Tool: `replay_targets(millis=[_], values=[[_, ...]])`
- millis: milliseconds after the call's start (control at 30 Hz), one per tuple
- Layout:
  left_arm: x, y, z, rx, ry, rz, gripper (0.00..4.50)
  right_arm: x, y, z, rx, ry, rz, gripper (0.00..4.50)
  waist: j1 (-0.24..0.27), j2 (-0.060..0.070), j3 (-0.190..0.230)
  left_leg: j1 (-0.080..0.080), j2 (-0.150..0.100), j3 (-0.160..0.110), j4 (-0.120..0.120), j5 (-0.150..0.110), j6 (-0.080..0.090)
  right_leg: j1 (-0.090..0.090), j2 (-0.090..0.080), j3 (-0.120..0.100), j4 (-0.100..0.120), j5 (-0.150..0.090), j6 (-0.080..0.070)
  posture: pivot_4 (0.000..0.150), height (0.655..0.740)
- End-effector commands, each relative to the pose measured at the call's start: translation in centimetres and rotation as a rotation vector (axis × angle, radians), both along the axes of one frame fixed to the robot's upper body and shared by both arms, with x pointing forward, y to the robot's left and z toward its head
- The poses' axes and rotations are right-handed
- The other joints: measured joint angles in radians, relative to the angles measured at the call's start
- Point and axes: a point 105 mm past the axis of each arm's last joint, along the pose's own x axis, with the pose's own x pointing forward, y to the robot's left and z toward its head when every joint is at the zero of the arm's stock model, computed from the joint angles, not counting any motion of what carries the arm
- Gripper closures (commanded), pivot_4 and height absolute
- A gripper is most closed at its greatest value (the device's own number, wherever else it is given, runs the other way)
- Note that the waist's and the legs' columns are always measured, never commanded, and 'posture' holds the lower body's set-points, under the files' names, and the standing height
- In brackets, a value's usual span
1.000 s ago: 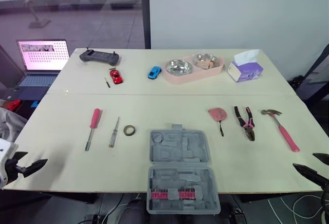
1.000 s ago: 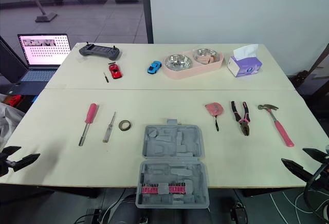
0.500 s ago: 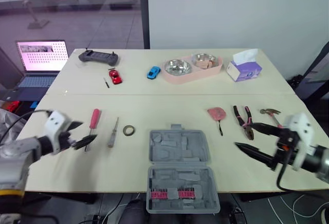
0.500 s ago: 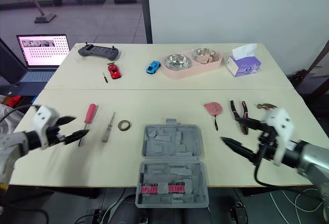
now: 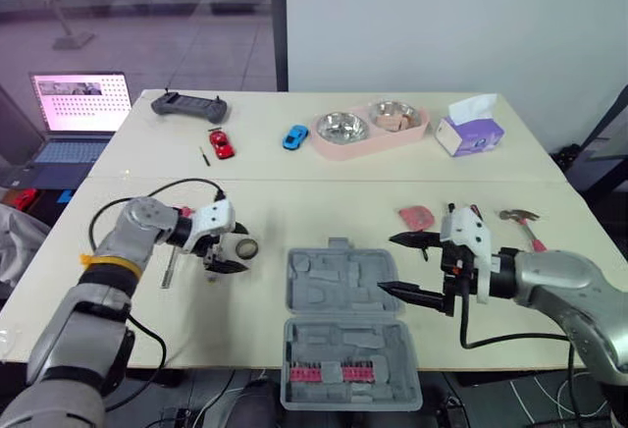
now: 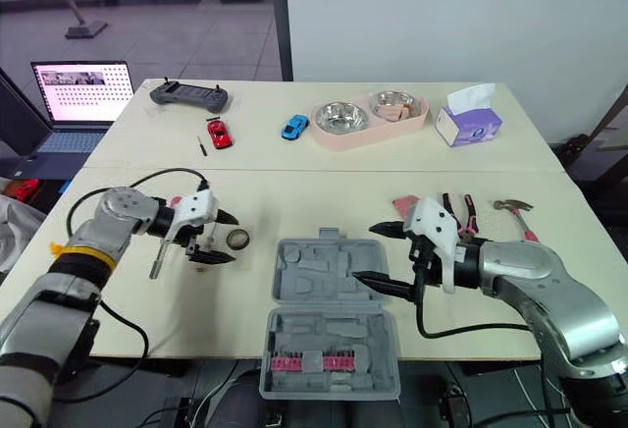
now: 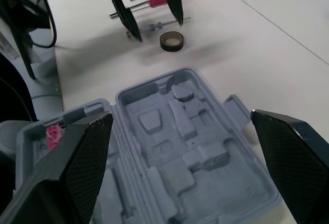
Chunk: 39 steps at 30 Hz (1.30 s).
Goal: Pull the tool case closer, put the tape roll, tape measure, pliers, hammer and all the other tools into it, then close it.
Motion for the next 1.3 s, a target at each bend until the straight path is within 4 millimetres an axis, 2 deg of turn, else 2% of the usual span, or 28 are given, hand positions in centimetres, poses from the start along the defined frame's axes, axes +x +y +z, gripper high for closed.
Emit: replay_targets(millis=[33,433,467,500,567,733,767,933,1167,1300], values=[[0.5,0.3,0.1,0.078,-0.013,-0.041,0.05,0.5,0.4,0.5,-0.014,-0.044,0.025,0.00,-0.001,-0.002,0.001,0.000,0.001,0.000,0.000,0.000,0.000,0.000,0.001,0.000,0.000,0.000,0.000,0.150,0.7400],[1.1,-1.2,-1.2,0.128,-0.021,-0.066,0.05,1.0,0.5,-0.1,-0.001,-0.055,-0.022,0.00,0.001,-0.003,0.002,0.000,0.002,-0.005,0.002,0.000,0.000,-0.001,0.002,0.000,0.005,0.000,0.000,0.150,0.7400],[1.2,-1.3,-1.3,0.127,-0.023,-0.063,0.56,1.0,0.5,-0.1,0.000,-0.055,-0.025,0.00,0.001,-0.003,0.002,0.001,0.002,-0.005,0.002,0.000,0.000,0.000,0.002,0.000,0.006,0.000,0.000,0.150,0.7400],[1.2,-1.3,-1.3,0.128,-0.022,-0.061,0.80,1.0,0.5,-0.2,0.000,-0.056,-0.029,0.00,0.001,-0.003,0.002,0.001,0.002,-0.005,0.002,0.000,0.000,-0.001,0.002,0.000,0.006,0.000,0.000,0.150,0.7400],[1.3,-1.2,-1.3,0.131,-0.024,-0.053,1.71,1.0,0.5,-0.1,0.002,-0.058,-0.034,0.00,0.000,-0.003,0.002,0.001,0.002,-0.005,0.002,0.000,0.000,-0.001,0.002,0.001,0.006,0.000,0.000,0.150,0.7400],[1.9,-1.3,-1.4,0.161,-0.061,-0.032,4.29,1.0,0.6,-0.1,0.007,-0.062,-0.038,0.00,-0.001,-0.003,0.002,0.001,0.002,-0.005,0.002,0.000,0.000,-0.001,0.002,0.001,0.007,0.000,0.000,0.150,0.7400],[1.9,-1.3,-1.4,0.164,-0.065,-0.029,4.43,1.0,0.6,-0.1,0.008,-0.063,-0.039,0.00,-0.001,-0.003,0.002,0.001,0.002,-0.006,0.002,0.000,0.000,-0.001,0.002,0.001,0.007,0.000,0.000,0.150,0.7400],[2.1,-1.4,-0.9,0.157,-0.075,-0.037,4.43,1.1,0.8,0.0,0.016,-0.068,-0.043,0.00,-0.001,-0.003,0.002,0.002,0.002,-0.005,0.002,0.000,0.000,0.000,0.002,0.001,0.008,0.000,0.000,0.150,0.7400],[2.1,-2.9,3.4,0.033,-0.077,-0.158,4.43,1.2,0.8,-0.2,0.016,-0.067,-0.047,0.00,-0.001,-0.003,0.002,0.001,0.002,-0.005,0.002,0.000,0.000,-0.001,0.002,0.001,0.008,0.000,0.000,0.150,0.7400],[1.5,-3.9,4.9,-0.009,-0.056,-0.240,4.43,1.2,0.8,-0.3,0.015,-0.067,-0.047,0.00,0.000,-0.003,0.002,0.001,0.002,-0.005,0.003,0.000,0.000,-0.001,0.002,0.001,0.008,0.000,-0.001,0.150,0.7400]])
